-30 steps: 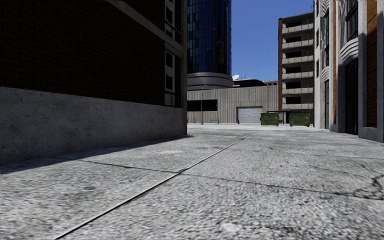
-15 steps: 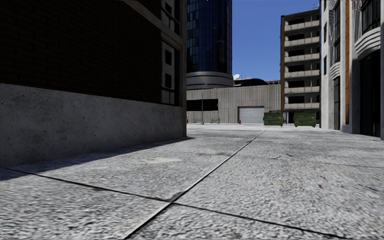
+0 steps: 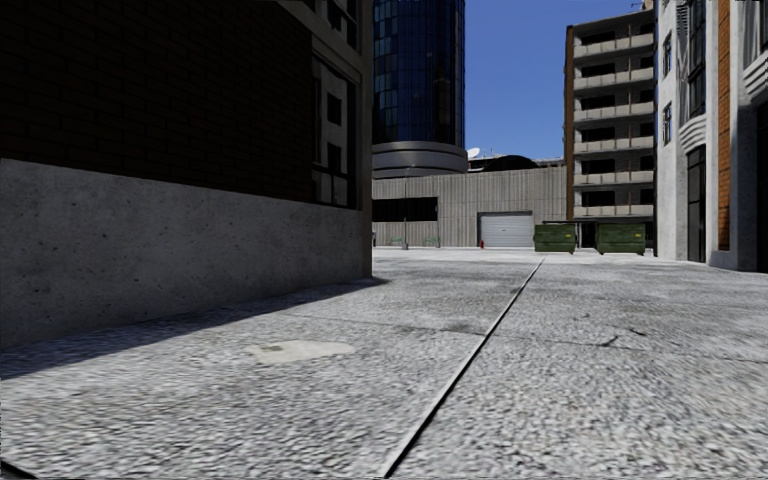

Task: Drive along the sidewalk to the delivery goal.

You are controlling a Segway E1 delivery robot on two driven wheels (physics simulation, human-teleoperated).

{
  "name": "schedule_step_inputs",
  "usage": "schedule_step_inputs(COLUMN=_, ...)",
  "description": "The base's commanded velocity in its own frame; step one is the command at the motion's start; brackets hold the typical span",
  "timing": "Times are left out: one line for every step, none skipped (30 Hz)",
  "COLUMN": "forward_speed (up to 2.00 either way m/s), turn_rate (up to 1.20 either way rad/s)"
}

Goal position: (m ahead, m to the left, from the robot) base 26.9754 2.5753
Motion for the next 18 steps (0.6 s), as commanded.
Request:
schedule_step_inputs(forward_speed=2.00, turn_rate=0.00)
schedule_step_inputs(forward_speed=2.00, turn_rate=0.00)
schedule_step_inputs(forward_speed=2.00, turn_rate=0.00)
schedule_step_inputs(forward_speed=2.00, turn_rate=0.00)
schedule_step_inputs(forward_speed=2.00, turn_rate=0.00)
schedule_step_inputs(forward_speed=2.00, turn_rate=0.00)
schedule_step_inputs(forward_speed=2.00, turn_rate=0.00)
schedule_step_inputs(forward_speed=2.00, turn_rate=0.00)
schedule_step_inputs(forward_speed=2.00, turn_rate=0.00)
schedule_step_inputs(forward_speed=2.00, turn_rate=0.00)
schedule_step_inputs(forward_speed=2.00, turn_rate=0.00)
schedule_step_inputs(forward_speed=2.00, turn_rate=0.00)
schedule_step_inputs(forward_speed=2.00, turn_rate=0.00)
schedule_step_inputs(forward_speed=2.00, turn_rate=-0.03)
schedule_step_inputs(forward_speed=2.00, turn_rate=-0.18)
schedule_step_inputs(forward_speed=2.00, turn_rate=-0.18)
schedule_step_inputs(forward_speed=2.00, turn_rate=-0.27)
schedule_step_inputs(forward_speed=2.00, turn_rate=-0.29)
